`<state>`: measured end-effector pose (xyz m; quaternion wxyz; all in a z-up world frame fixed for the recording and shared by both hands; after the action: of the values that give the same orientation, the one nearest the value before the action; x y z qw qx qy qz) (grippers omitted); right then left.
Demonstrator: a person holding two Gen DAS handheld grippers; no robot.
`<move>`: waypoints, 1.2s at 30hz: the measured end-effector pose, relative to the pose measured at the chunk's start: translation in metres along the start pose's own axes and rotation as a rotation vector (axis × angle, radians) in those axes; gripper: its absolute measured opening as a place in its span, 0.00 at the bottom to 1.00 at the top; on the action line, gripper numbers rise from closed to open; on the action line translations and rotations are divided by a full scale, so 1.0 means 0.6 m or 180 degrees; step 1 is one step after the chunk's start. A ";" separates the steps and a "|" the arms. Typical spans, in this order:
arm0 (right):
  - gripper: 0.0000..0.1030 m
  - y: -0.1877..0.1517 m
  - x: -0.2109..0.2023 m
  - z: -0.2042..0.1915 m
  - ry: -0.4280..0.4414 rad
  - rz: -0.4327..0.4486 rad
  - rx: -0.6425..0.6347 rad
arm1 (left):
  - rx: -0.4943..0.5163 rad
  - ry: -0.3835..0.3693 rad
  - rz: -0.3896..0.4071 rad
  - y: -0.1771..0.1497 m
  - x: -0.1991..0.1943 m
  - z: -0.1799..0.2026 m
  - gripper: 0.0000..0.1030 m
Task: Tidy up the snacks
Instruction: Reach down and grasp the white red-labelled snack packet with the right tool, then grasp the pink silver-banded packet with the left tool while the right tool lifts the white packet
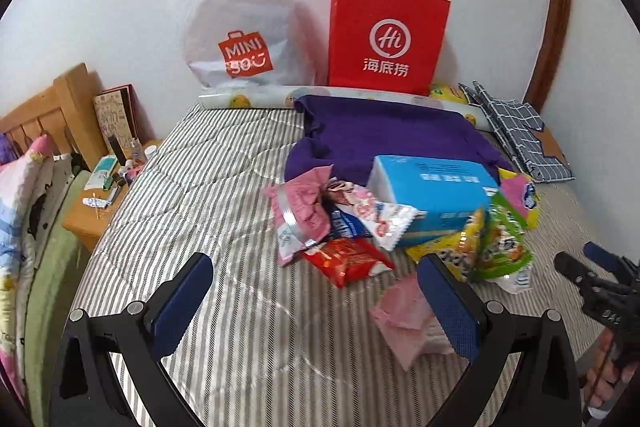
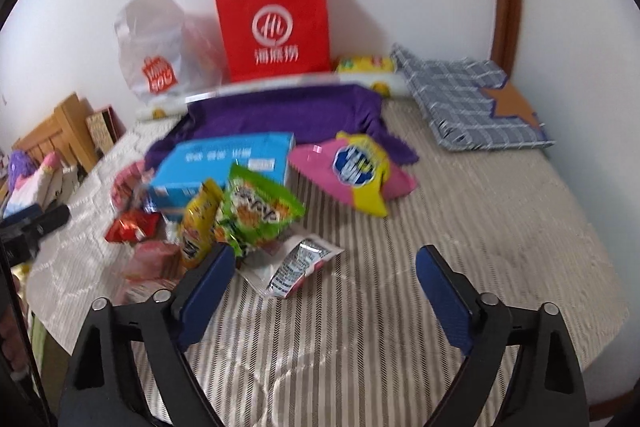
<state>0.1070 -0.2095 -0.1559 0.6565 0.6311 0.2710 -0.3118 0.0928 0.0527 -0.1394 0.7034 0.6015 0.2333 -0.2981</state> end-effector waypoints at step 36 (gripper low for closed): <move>0.41 -0.055 0.055 0.035 0.0322 -0.0385 0.0071 | -0.0257 -0.0099 -0.0061 0.000 0.039 -0.067 0.99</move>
<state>0.1033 -0.2329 -0.2013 0.6148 0.6358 0.3380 -0.3217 0.1110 0.0889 -0.1623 0.7278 0.5657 0.2399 -0.3045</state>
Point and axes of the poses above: each gripper's, at about its wrist camera, not at the fingertips, and x roughly the way its jaws point, z to its right, y to its top, the point moved 5 cm from there along x, roughly the way its jaws point, and after that the axes turned 10 degrees about -y, right-handed, at the moved point
